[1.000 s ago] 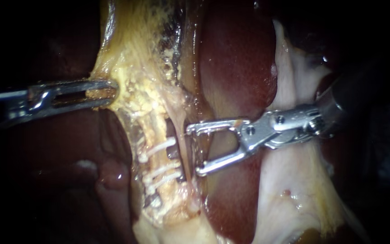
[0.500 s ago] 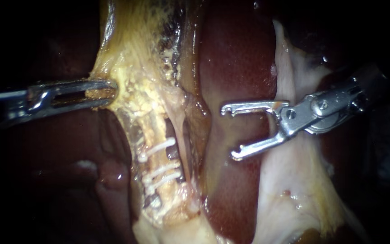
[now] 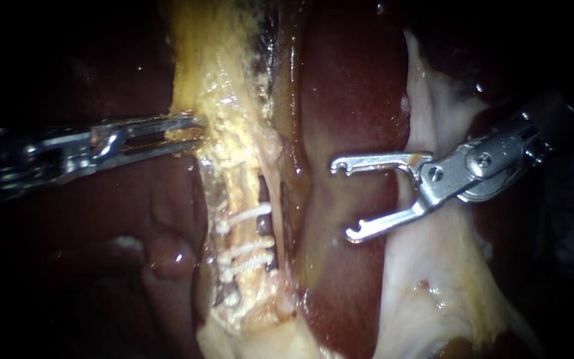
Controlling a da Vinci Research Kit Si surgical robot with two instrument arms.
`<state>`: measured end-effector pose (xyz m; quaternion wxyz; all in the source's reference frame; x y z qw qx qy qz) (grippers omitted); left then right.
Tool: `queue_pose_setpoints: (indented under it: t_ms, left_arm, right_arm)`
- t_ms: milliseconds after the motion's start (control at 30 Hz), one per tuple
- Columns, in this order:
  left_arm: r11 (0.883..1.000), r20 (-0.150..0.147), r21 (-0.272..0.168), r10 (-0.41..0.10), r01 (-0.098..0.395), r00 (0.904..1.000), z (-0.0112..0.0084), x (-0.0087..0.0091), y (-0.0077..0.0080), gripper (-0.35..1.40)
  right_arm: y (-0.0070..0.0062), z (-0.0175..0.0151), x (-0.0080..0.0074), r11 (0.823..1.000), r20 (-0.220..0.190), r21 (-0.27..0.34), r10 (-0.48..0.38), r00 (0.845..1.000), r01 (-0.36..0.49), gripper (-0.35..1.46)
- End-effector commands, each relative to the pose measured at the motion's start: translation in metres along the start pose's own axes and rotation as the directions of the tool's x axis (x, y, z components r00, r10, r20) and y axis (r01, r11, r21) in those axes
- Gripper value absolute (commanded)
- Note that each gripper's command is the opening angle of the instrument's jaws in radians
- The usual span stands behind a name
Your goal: Going back third clip left tube
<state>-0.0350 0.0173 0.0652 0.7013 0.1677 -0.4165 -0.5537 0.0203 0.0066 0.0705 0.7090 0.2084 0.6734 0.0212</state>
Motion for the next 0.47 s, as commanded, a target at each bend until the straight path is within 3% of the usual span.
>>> queue_pose_setpoints:
  t_ms: [33,467]
  left_arm:
    - [1.0,-0.001,0.003,0.001,-0.001,1.0,0.0001,0.0001,-0.0001,-0.35]
    - [1.0,-0.006,0.006,0.001,-0.001,1.0,0.0,0.0001,-0.0004,-0.35]
  right_arm:
    - [0.0,0.0,0.0,1.0,0.0,0.0,0.0,1.0,0.0,0.6]
    - [0.0,-0.0002,0.0003,1.0,-0.001,0.001,0.002,1.0,-0.002,0.6]
